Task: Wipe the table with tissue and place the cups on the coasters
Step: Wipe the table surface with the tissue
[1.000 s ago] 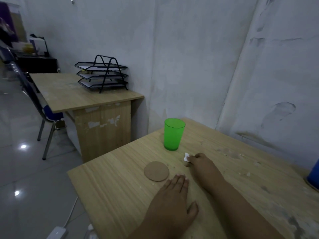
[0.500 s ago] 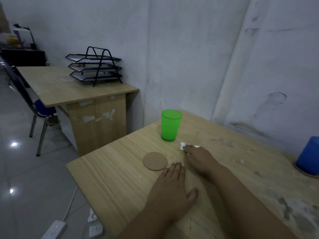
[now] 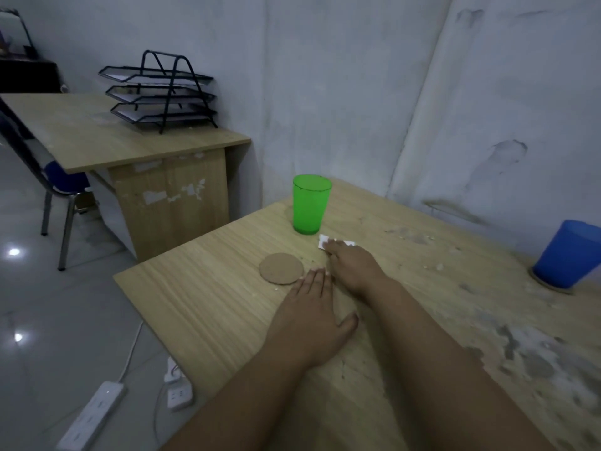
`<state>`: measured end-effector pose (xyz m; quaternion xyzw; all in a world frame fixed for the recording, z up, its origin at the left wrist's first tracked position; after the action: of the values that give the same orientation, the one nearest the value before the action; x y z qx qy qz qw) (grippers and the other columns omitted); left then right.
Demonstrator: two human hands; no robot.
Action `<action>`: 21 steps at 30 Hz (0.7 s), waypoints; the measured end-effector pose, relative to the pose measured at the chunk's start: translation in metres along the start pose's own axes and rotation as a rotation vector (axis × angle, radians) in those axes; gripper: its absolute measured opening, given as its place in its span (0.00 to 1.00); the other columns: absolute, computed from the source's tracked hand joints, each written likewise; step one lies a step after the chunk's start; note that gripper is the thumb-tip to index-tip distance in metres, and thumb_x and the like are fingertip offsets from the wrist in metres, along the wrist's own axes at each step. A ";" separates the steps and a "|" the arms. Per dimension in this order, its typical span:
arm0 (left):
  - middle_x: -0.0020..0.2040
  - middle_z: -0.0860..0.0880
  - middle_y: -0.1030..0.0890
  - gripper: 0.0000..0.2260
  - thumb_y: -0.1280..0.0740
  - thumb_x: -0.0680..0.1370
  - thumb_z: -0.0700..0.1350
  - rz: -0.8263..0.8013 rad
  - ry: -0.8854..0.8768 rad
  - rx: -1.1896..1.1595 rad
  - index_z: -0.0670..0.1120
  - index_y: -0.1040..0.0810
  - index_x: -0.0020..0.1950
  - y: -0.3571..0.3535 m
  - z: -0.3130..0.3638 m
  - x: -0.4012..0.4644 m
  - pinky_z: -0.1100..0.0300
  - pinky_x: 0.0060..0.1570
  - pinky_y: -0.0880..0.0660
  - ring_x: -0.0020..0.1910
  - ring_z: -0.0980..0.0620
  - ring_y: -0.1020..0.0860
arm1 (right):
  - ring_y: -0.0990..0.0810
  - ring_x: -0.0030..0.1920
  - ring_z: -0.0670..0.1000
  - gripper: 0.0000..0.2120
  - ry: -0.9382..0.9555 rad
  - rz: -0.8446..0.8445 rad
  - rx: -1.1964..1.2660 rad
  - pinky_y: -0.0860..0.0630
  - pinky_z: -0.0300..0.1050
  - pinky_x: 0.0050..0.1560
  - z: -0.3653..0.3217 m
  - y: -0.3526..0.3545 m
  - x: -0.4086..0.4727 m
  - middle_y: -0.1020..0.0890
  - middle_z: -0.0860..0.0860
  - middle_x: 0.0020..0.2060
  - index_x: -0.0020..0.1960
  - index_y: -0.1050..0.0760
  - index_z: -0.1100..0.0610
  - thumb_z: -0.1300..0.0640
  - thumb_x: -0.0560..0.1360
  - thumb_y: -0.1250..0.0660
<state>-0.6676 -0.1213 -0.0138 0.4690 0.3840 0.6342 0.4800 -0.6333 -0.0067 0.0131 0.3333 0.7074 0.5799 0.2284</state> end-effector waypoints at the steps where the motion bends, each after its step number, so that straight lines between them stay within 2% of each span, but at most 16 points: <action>1: 0.79 0.45 0.52 0.37 0.51 0.78 0.64 0.007 0.004 0.001 0.41 0.53 0.77 0.000 0.000 0.000 0.59 0.72 0.62 0.77 0.53 0.55 | 0.33 0.69 0.57 0.22 0.025 0.005 0.026 0.36 0.51 0.69 0.000 -0.002 -0.007 0.32 0.55 0.71 0.72 0.37 0.53 0.59 0.78 0.47; 4: 0.79 0.44 0.51 0.38 0.51 0.77 0.66 0.013 -0.006 0.008 0.41 0.52 0.77 -0.003 -0.001 0.001 0.60 0.71 0.63 0.77 0.53 0.55 | 0.31 0.69 0.49 0.22 0.026 0.027 0.146 0.35 0.45 0.69 0.019 0.005 -0.031 0.30 0.46 0.70 0.70 0.33 0.45 0.57 0.78 0.47; 6: 0.79 0.44 0.52 0.38 0.53 0.76 0.66 0.018 -0.009 0.019 0.42 0.52 0.77 -0.005 -0.002 0.001 0.60 0.71 0.63 0.77 0.53 0.55 | 0.31 0.68 0.49 0.21 -0.016 0.014 0.109 0.36 0.43 0.69 0.035 0.012 -0.035 0.30 0.45 0.70 0.69 0.32 0.44 0.57 0.78 0.47; 8: 0.79 0.45 0.52 0.38 0.53 0.76 0.66 0.012 -0.008 0.015 0.42 0.53 0.77 -0.005 0.000 0.001 0.60 0.71 0.63 0.77 0.53 0.55 | 0.31 0.69 0.52 0.21 -0.060 -0.006 0.016 0.35 0.45 0.69 0.038 0.016 -0.024 0.31 0.48 0.71 0.71 0.33 0.48 0.56 0.79 0.48; 11: 0.79 0.45 0.53 0.37 0.52 0.77 0.66 0.010 -0.010 0.003 0.42 0.53 0.77 -0.004 0.001 0.001 0.59 0.71 0.63 0.77 0.53 0.56 | 0.34 0.70 0.57 0.21 -0.095 -0.027 -0.023 0.38 0.49 0.70 0.018 0.012 -0.003 0.33 0.56 0.72 0.72 0.37 0.59 0.56 0.80 0.51; 13: 0.79 0.45 0.53 0.38 0.53 0.77 0.66 0.010 -0.009 -0.004 0.42 0.53 0.77 -0.004 0.000 0.001 0.59 0.71 0.63 0.77 0.53 0.56 | 0.37 0.72 0.55 0.22 -0.066 -0.027 -0.019 0.41 0.50 0.71 0.012 0.007 0.001 0.36 0.57 0.73 0.73 0.40 0.61 0.57 0.81 0.53; 15: 0.79 0.45 0.53 0.38 0.53 0.76 0.66 0.004 -0.006 -0.007 0.42 0.54 0.77 -0.004 -0.001 0.001 0.58 0.72 0.62 0.77 0.52 0.56 | 0.40 0.74 0.51 0.22 -0.040 -0.042 0.018 0.44 0.46 0.73 0.019 0.004 -0.011 0.39 0.53 0.75 0.74 0.42 0.55 0.55 0.82 0.54; 18: 0.79 0.44 0.53 0.38 0.53 0.76 0.66 0.024 -0.006 0.007 0.42 0.53 0.77 -0.005 -0.002 0.001 0.57 0.73 0.61 0.77 0.52 0.55 | 0.38 0.72 0.48 0.21 0.017 -0.045 0.042 0.42 0.42 0.70 0.038 0.005 -0.038 0.36 0.45 0.73 0.73 0.41 0.45 0.52 0.81 0.53; 21: 0.79 0.44 0.53 0.38 0.53 0.76 0.66 0.027 -0.011 0.006 0.42 0.54 0.77 -0.005 -0.001 0.001 0.57 0.73 0.61 0.77 0.52 0.56 | 0.35 0.71 0.47 0.20 -0.038 -0.029 0.087 0.40 0.45 0.72 0.050 0.013 -0.038 0.34 0.42 0.72 0.72 0.38 0.42 0.50 0.80 0.52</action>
<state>-0.6671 -0.1193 -0.0187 0.4788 0.3769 0.6370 0.4721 -0.5698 0.0004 0.0121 0.3437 0.7323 0.5387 0.2355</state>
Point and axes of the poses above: each hand's wrist, its own x-axis towards the middle knuckle, its own y-axis out of the back of the hand, z = x × y, the point moved 6 cm from there along x, towards the middle knuckle
